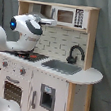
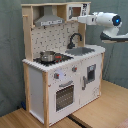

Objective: Play with the kitchen

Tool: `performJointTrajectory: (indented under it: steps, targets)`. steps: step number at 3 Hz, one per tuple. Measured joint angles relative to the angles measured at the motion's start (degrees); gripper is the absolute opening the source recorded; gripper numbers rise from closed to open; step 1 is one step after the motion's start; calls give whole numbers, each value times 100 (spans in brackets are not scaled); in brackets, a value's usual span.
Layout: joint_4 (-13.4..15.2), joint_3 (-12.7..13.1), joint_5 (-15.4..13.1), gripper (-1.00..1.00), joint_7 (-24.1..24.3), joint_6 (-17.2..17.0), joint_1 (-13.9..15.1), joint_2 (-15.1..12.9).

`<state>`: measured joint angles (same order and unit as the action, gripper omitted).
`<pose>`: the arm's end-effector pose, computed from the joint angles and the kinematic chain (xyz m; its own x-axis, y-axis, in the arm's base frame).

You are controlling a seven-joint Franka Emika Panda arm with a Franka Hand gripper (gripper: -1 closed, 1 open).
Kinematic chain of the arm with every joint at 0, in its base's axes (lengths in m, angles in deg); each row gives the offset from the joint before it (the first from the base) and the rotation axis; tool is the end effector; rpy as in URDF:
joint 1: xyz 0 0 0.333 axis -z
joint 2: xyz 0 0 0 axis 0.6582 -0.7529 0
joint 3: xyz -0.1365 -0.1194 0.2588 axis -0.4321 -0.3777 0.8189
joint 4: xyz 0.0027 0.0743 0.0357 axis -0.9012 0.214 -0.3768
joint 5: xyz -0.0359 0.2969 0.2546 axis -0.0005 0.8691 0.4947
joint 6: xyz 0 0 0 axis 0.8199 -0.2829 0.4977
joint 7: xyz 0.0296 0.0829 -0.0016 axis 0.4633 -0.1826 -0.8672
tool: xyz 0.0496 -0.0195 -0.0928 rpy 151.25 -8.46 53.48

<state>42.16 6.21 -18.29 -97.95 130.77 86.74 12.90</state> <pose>0.4051 0.2254 0.6973 0.0893 0.6474 -0.7569 0.0594 0.7552 0.6528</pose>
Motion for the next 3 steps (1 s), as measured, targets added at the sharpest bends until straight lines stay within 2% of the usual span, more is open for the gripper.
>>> performJointTrajectory:
  steps: [2,3]
  targets:
    - [-659,572,8,100,25,-127,662,-447]
    - [-1063,815,10,100,33,-365,869,-656]
